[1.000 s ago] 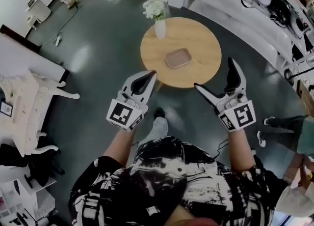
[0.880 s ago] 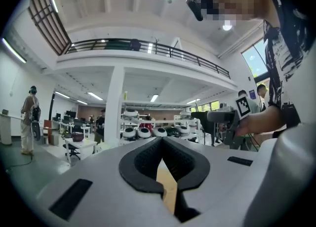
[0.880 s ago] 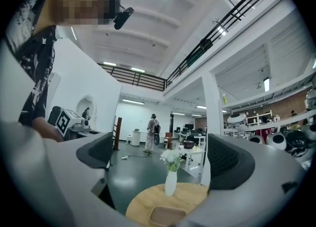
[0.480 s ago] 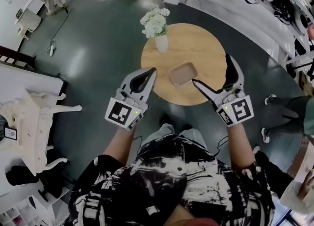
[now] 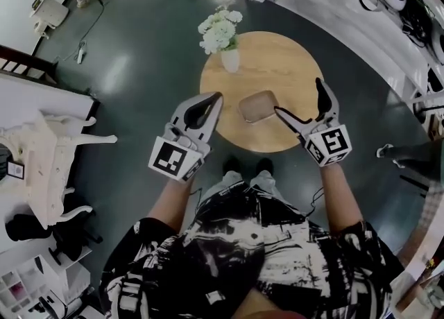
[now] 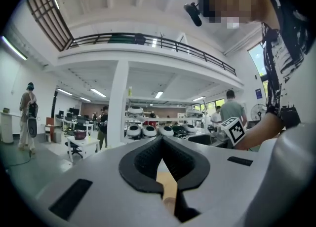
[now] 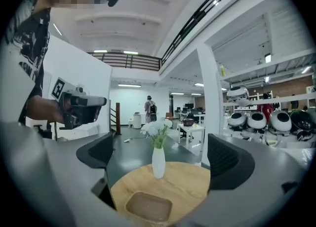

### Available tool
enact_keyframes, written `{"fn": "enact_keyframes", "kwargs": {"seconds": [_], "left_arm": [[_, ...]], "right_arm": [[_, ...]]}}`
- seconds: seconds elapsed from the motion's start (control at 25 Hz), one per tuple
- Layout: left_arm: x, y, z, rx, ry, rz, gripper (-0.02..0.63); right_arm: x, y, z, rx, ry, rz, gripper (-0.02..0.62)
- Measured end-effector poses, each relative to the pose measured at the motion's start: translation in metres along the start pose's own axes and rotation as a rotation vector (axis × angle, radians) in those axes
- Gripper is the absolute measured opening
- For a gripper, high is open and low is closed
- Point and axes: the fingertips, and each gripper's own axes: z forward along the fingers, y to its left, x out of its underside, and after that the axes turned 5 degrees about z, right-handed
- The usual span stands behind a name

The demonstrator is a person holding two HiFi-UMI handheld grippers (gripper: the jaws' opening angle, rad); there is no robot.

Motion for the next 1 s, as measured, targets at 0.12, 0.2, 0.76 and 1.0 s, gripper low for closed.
{"fn": "enact_keyframes", "kwargs": {"seconds": [0.12,0.2,0.76,1.0], "left_arm": [[0.005,-0.005,0.003,-0.013,0.024,-0.007,0.000],[0.007,-0.008,0.002,-0.013,0.037,-0.011,0.000],[0.046,-0.021,-0.018,-0.035,0.085,-0.090,0.000],[0.058,-0.016,-0.022,-0.043,0.105,-0.105,0.000]], "right_arm": [[0.034,-0.015,0.012,-0.019,0.067,0.034,0.572],[0.057,-0.024,0.023,-0.024,0.122,0.061,0.572],[0.212,-0.046,0.071,-0.047,0.447,0.182,0.561],[0.249,-0.046,0.084,-0.070,0.535,0.215,0.511]]}}
